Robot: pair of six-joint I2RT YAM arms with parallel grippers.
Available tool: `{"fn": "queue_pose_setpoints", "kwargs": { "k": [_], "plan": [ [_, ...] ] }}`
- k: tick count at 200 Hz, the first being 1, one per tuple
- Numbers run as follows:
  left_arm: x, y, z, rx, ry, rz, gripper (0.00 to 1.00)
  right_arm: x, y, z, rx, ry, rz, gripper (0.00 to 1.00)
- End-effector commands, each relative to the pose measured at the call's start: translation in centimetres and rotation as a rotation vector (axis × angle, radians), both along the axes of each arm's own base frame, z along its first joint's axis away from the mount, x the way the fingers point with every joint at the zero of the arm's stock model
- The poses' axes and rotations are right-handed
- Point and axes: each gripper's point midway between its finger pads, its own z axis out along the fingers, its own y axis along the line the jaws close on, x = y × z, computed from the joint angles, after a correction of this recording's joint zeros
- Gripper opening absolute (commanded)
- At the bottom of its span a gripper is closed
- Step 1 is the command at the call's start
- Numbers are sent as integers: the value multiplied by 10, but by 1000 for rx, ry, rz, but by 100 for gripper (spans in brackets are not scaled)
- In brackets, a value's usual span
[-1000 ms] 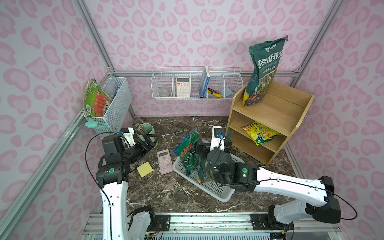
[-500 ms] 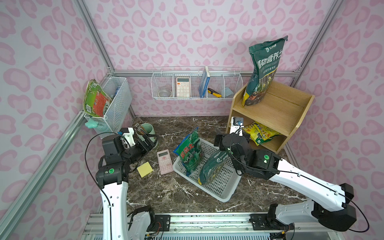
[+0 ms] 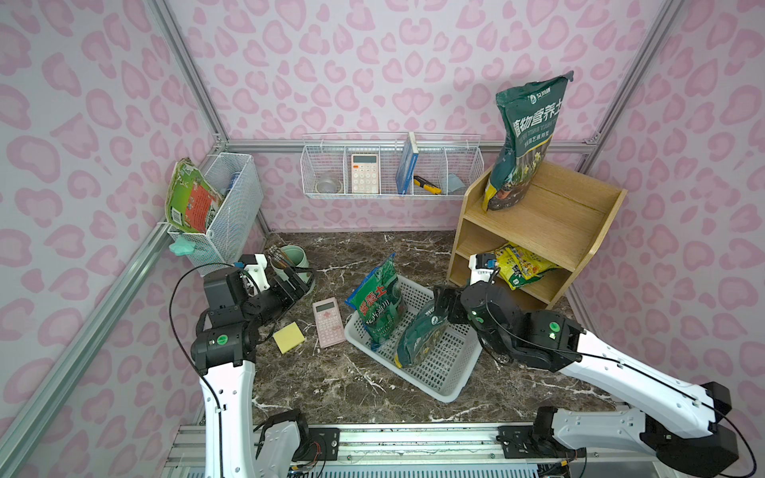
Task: Take down the fertilizer bag from the shelf
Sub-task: Adjust the fertilizer bag in the storage box.
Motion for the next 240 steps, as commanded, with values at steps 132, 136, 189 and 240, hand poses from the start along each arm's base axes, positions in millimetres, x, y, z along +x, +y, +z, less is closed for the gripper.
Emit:
{"fn": "queue_pose_setpoints", "kwargs": {
  "k": [132, 136, 189, 240],
  "plan": [
    [0, 2, 2, 24, -18, 1, 99, 25, -30, 56, 63, -96, -17, 0],
    [1, 2, 1, 24, -17, 2, 99, 27, -24, 56, 62, -93, -5, 0],
    [0, 2, 2, 24, -19, 2, 99, 59, 42, 26, 54, -38, 64, 0],
    [-1, 2, 2, 26, -22, 3, 99, 94, 87, 46, 164, -78, 25, 0]
  ]
}}
